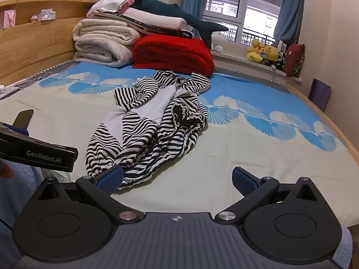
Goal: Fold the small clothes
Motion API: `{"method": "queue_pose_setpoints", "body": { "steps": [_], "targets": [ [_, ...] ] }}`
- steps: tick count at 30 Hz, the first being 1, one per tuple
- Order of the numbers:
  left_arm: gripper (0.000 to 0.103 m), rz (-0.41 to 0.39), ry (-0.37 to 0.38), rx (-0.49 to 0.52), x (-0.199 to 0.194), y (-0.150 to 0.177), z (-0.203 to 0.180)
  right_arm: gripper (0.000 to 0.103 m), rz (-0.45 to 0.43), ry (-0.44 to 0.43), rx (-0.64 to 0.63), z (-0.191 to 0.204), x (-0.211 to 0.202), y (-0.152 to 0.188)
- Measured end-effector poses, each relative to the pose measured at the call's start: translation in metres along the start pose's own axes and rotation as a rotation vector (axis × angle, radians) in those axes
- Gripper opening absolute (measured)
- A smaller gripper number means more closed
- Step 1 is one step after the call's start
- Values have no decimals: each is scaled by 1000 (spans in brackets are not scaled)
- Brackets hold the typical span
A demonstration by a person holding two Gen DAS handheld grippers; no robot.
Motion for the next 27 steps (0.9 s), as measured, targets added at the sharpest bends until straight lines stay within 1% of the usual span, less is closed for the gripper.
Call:
{"method": "queue_pose_setpoints", "body": {
  "steps": [27],
  "targets": [
    [103, -2, 3, 3, -1, -2, 0, 102, 0, -1, -9, 3, 0, -3]
  ]
}}
Point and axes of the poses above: each gripper's, at about its wrist camera, not at the fingertips, and x roughly the way its jaws point, z to its left, y to its underside, the point moved 10 cm from there along x, roughly the way its jaws point, and after that the axes turned 7 degrees about y, right-handed, at the moved point
